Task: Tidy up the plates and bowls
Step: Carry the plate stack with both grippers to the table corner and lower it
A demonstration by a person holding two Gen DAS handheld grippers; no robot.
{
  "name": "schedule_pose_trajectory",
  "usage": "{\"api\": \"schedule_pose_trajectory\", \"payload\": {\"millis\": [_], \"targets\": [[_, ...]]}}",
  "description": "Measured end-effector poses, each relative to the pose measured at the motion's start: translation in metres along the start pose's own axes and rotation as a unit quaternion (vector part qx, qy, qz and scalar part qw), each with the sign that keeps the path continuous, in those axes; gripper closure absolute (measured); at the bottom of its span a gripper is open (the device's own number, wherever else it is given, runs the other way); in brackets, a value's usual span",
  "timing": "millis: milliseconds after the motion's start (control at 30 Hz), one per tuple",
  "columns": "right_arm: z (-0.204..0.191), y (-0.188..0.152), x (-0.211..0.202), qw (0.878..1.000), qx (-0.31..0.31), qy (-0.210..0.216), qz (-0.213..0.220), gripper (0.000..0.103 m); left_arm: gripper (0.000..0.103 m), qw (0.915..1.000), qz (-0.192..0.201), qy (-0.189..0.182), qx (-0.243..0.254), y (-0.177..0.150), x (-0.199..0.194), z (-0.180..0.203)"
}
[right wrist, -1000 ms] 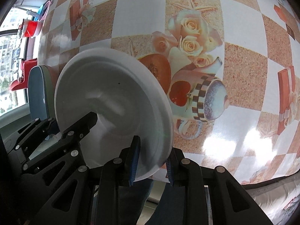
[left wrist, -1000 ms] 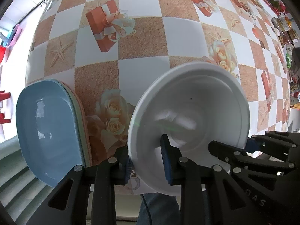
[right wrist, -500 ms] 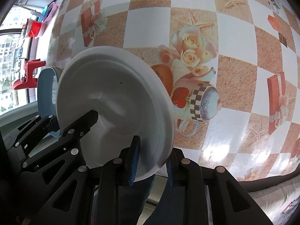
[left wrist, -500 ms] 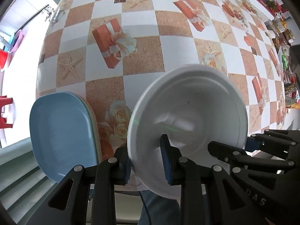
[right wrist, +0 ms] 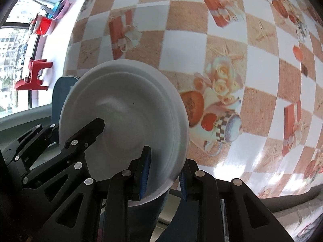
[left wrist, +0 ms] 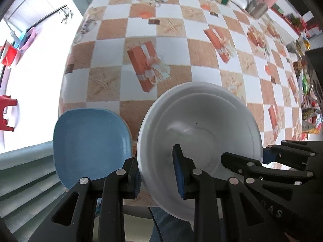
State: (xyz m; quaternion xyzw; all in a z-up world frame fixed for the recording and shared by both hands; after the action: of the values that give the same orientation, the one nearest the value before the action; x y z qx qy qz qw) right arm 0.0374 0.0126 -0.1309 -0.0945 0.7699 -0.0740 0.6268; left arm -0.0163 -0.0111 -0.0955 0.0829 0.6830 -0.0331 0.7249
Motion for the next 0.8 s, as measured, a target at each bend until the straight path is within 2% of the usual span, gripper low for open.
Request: {"api": "schedule_pose_trajectory", "payload": {"millis": [367, 800], "targets": [[-0.045, 0.012, -0.014, 0.999, -0.037, -0.004, 0.014, 0.075, 0.073, 0.9979, 0.025, 0.015, -0.058, -0.008, -0.009, -0.049], [-0.118, 0.016, -0.004, 0.994, -0.111, -0.005, 0.006, 0.075, 0.073, 0.9887, 0.023, 0.034, -0.144, -0.046, -0.017, -0.11]]}}
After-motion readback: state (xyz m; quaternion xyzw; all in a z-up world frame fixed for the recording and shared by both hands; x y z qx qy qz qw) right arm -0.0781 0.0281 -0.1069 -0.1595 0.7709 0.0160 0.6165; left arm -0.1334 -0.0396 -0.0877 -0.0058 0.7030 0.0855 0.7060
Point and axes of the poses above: each gripper's, at about its wrist camera, not at the fingertips, and x roughly the way its jaws point, z to its right, y to its top, the point moved 10 cm from there along x, roughly the way its jaws point, and after that the axes turned 11 degrees about x, right-handed, at the moved point
